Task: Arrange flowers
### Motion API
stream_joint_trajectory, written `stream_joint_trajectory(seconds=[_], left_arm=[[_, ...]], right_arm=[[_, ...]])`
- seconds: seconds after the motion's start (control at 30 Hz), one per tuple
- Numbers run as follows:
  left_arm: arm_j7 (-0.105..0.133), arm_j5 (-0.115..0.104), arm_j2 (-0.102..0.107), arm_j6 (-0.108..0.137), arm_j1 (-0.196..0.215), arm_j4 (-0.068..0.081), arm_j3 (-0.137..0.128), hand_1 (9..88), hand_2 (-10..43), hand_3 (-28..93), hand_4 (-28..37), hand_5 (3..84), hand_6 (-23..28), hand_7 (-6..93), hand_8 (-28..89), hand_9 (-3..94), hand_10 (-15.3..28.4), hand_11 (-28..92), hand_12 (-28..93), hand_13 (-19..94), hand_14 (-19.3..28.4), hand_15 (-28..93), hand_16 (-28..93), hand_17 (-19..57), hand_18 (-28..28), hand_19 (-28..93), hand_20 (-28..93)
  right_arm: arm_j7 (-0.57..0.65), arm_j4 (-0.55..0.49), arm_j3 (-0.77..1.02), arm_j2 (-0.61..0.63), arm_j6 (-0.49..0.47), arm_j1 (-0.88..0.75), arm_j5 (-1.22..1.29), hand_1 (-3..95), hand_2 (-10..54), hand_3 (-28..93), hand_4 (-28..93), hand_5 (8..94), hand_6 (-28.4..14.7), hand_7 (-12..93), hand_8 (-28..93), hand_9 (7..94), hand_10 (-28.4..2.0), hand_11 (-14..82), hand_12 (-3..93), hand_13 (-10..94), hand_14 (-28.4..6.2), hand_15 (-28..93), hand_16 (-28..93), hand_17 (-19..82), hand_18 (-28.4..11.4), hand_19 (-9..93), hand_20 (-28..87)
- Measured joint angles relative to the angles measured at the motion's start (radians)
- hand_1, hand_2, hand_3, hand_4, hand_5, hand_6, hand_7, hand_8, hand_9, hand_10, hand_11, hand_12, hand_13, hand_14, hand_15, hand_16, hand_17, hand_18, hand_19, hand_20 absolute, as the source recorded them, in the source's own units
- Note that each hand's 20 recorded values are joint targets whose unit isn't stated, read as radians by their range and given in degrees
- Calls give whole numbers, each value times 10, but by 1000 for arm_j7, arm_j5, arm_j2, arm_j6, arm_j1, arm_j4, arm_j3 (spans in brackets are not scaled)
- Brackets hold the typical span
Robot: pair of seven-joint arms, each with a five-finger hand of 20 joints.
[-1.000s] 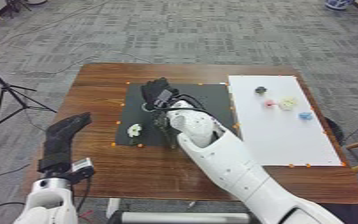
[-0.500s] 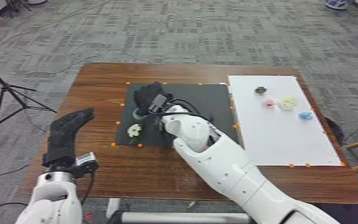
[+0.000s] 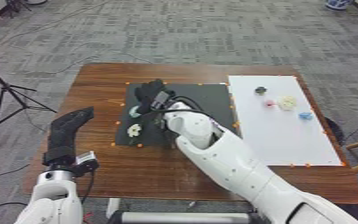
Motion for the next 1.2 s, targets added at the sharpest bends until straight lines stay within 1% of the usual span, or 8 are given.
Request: stream_joint_trajectory(seconds=[0.07,0.17,0.3,0.37,0.5,0.63,0.9,1.2], left_arm=[[0,0,0,0,0,0,0,318,17,729,-223,531,31,195,-105,487,133,222,94,349,144,138,-2,42,105,74,153],[0,0,0,0,0,0,0,318,17,728,-223,531,31,195,-104,486,134,222,94,349,145,139,-2,42,105,73,152],[-2,4,-2,0,0,0,-1,316,15,729,-222,525,29,197,-104,486,134,222,95,349,143,137,-2,8,102,39,140],[-4,8,-6,-1,0,0,-3,315,15,730,-222,525,28,197,-104,486,134,222,94,349,143,136,-3,6,102,38,138],[-6,10,-10,-1,0,0,-4,313,13,731,-222,527,28,199,-105,485,133,222,95,346,143,134,-2,2,102,37,136],[-6,11,-11,-1,0,0,-4,311,12,732,-222,528,27,201,-106,485,131,222,96,339,143,133,2,-5,106,33,135],[-13,21,-21,-4,0,0,-11,307,11,732,-221,528,28,200,-106,485,131,223,97,337,144,134,8,-9,111,41,136],[-15,27,-27,-6,0,0,-13,305,7,735,-221,526,28,200,-106,485,131,224,97,338,146,138,8,-9,113,46,138]], right_arm=[[10,-14,-22,22,16,20,46,326,-34,690,-177,596,-1,222,-117,583,-143,151,198,527,-151,483,292,233,-200,607,506],[-11,-21,-6,33,36,30,70,273,48,688,-172,505,3,209,-112,560,-119,128,188,474,-152,394,274,187,-185,534,473],[-174,-18,96,18,24,13,79,250,86,696,-175,460,11,218,-118,504,-102,104,178,407,-148,359,281,147,-175,507,458],[-300,-18,176,-4,-31,-8,59,239,104,698,-179,462,12,221,-121,483,-96,95,177,384,-149,353,288,135,-172,502,455],[-462,-22,278,-52,-249,-38,-121,200,153,695,-184,456,17,201,-126,388,-108,65,186,298,-159,354,309,88,-168,485,450],[-508,-21,305,-95,-372,-70,-289,185,163,693,-181,435,19,187,-126,347,-115,51,201,258,-169,359,322,69,-166,478,448],[-538,8,330,-159,-338,-136,-361,174,161,696,-179,408,7,180,-124,350,-108,53,206,249,-171,368,323,66,-166,482,450],[-525,23,343,-172,-364,-143,-361,171,143,692,-175,398,-3,170,-113,360,-111,58,205,252,-174,371,318,66,-169,486,453]])
